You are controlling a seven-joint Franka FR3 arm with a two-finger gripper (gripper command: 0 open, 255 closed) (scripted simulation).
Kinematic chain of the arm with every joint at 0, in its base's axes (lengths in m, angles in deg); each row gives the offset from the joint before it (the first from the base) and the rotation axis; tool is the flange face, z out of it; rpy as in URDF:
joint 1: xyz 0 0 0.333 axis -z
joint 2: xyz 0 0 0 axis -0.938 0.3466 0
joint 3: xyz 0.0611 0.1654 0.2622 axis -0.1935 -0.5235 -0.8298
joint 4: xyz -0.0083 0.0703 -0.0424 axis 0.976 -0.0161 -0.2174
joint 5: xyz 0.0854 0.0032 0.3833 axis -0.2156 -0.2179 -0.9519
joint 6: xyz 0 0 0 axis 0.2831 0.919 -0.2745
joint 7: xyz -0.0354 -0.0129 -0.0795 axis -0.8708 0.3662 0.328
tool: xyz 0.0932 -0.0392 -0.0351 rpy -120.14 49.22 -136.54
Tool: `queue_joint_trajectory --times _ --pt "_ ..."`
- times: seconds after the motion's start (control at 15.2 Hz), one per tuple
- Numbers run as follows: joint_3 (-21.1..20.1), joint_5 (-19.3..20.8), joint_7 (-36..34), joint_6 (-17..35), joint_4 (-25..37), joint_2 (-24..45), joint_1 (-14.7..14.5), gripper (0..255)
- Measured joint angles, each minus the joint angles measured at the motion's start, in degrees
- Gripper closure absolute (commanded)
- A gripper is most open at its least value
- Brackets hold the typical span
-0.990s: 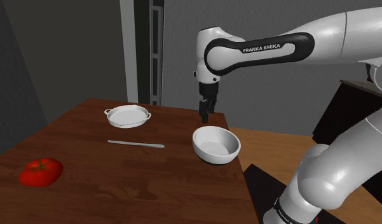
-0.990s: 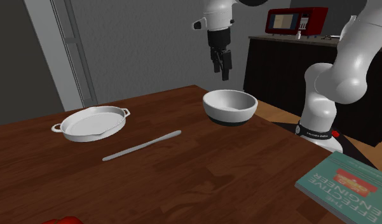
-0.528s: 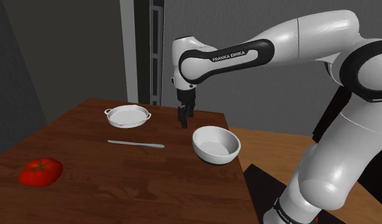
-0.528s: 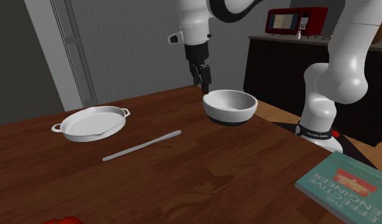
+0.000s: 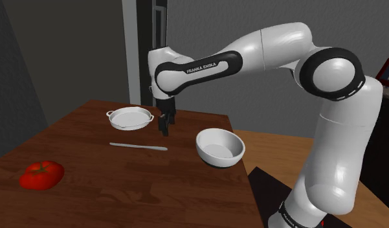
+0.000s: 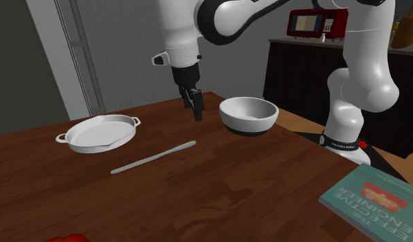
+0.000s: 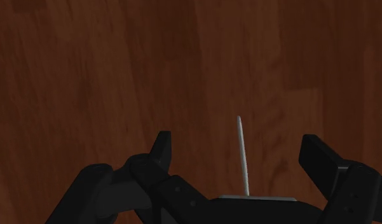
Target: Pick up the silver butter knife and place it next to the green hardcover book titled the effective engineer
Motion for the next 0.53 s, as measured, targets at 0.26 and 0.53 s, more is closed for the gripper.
queue_joint_trajectory --times 0.26,0.53 --pt "-0.86 2.33 0.16 0.03 8.68 8.85 -2.23 0" --pt "-1.44 4.56 0.74 -1.63 19.08 17.72 -5.07 0"
